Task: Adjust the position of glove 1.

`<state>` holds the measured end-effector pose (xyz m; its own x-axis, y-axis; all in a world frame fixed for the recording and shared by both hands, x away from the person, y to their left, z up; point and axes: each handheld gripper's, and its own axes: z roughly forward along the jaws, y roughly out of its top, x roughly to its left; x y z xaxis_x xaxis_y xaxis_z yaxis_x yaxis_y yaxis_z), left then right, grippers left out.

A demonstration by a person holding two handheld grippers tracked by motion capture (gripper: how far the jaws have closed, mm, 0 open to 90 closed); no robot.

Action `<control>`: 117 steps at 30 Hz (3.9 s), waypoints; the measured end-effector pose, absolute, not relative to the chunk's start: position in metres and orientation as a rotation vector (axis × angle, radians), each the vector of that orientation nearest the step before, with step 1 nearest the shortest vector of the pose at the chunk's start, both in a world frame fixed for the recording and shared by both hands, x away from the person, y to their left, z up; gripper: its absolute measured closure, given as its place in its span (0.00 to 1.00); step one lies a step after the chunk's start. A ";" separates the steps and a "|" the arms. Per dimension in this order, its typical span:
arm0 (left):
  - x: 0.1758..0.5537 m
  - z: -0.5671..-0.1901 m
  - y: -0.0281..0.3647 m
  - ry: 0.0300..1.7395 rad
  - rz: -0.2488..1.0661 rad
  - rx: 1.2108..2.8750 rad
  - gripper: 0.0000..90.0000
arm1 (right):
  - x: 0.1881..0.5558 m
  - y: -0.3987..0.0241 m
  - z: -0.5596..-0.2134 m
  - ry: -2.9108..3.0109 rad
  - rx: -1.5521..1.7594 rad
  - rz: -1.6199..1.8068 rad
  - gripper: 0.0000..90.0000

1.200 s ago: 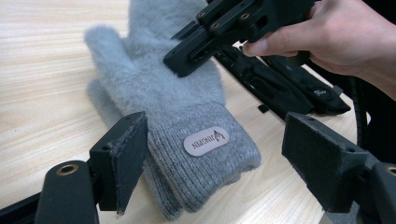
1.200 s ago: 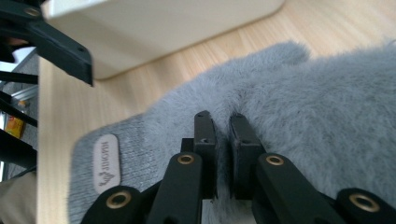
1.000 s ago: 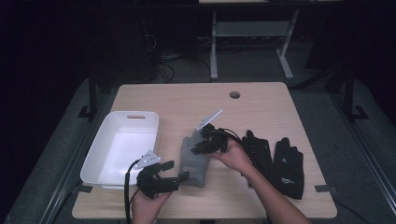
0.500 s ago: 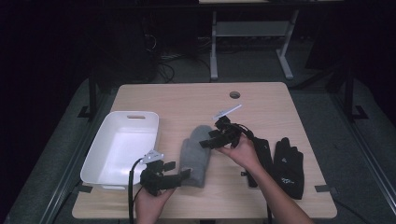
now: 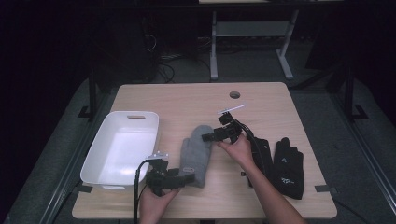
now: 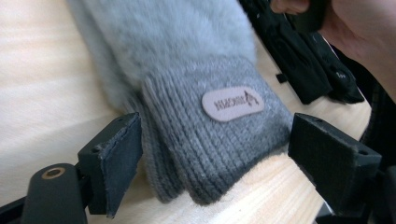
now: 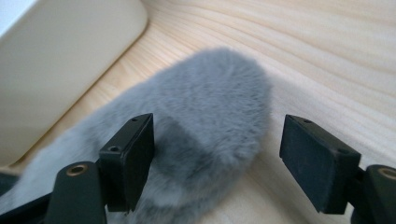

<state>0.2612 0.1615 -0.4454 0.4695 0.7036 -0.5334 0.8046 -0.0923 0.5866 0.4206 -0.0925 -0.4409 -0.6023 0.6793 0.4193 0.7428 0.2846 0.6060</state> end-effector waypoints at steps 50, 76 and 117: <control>0.278 -0.455 0.158 1.294 -0.359 1.780 0.49 | 0.418 -0.108 -0.457 -2.352 -1.302 -1.269 0.86; 0.270 -0.409 0.162 1.165 -0.251 1.822 0.50 | 0.402 -0.126 -0.390 -2.133 -1.269 -1.543 0.85; 0.267 -0.356 0.208 1.106 -0.135 1.822 0.50 | 0.411 -0.085 -0.336 -1.990 -1.195 -1.659 0.82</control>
<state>0.2675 0.2076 -0.3556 0.5823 0.6248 -0.5201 0.7316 -0.1237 0.6704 0.4109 -0.0850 -0.3362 -0.6151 0.4064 0.6756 0.7377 -0.0057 0.6751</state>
